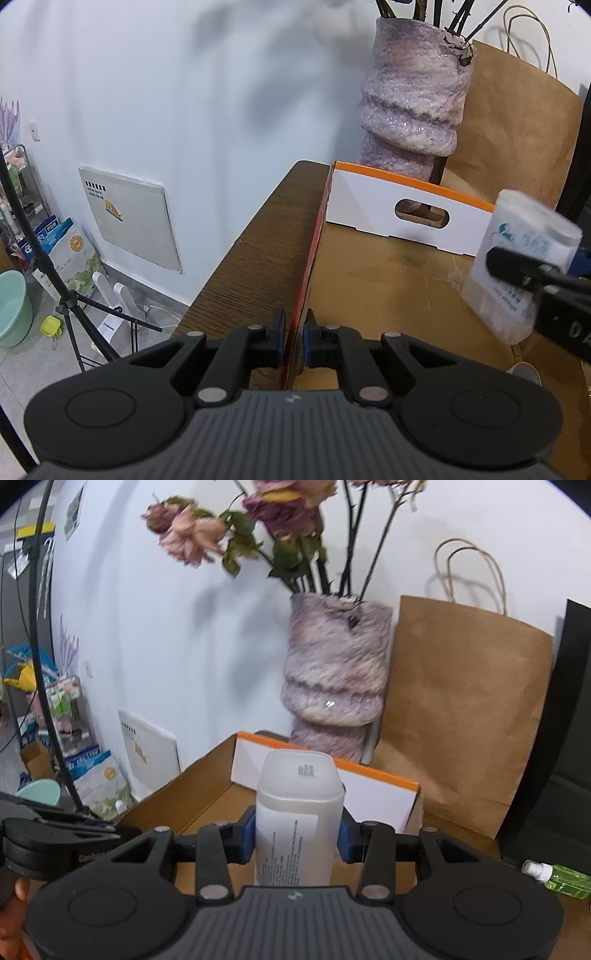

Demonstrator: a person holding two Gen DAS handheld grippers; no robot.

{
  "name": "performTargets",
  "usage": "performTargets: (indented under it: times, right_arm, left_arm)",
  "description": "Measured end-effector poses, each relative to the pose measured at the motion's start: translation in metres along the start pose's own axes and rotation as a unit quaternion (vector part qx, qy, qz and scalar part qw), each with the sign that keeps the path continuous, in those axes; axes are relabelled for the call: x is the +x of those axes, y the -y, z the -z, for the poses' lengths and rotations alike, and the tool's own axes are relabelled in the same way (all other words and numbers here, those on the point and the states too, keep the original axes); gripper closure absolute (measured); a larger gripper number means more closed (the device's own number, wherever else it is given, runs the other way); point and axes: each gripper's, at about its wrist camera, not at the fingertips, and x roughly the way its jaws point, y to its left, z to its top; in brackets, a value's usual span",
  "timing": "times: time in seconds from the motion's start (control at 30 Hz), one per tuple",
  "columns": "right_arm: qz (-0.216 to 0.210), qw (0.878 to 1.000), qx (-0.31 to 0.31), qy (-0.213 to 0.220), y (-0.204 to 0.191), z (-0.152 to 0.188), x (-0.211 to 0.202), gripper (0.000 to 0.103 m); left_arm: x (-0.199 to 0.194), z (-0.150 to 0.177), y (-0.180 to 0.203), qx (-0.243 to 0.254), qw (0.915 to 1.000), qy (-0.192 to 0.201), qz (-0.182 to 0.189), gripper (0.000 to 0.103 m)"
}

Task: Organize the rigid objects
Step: 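Carry the swab box into the orange box and release it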

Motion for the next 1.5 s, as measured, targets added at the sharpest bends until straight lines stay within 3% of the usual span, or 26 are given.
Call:
performTargets:
  times: [0.23,0.27,0.33,0.5,1.27,1.5]
  right_arm:
    - [-0.002,1.0,-0.007,-0.025,-0.004,0.002,0.006,0.058]
    - [0.001,1.0,-0.006,-0.026,-0.003,0.003,0.005,0.052]
    - [0.012,1.0,-0.004,-0.021,-0.001,0.005,0.001,0.017]
    - [0.014,1.0,0.001,-0.018,0.005,0.011,-0.006,0.007]
    - [0.04,0.997,0.056,-0.022,0.021,0.024,-0.005,0.003]
    - [0.037,0.998,0.055,-0.018,0.02,0.025,-0.006,0.003]
  left_arm:
    - [-0.001,0.001,0.0,-0.001,1.0,0.001,0.0,0.093]
    - [-0.001,0.001,0.0,-0.001,1.0,0.001,0.001,0.093]
    - [-0.001,0.001,0.0,-0.002,1.0,0.002,0.001,0.093]
    - [-0.002,0.001,-0.002,-0.005,1.0,0.003,0.002,0.093]
    - [-0.01,0.01,0.005,0.015,0.9997,0.0,-0.019,0.092]
    - [-0.01,0.01,0.0,0.002,1.0,0.006,-0.006,0.092]
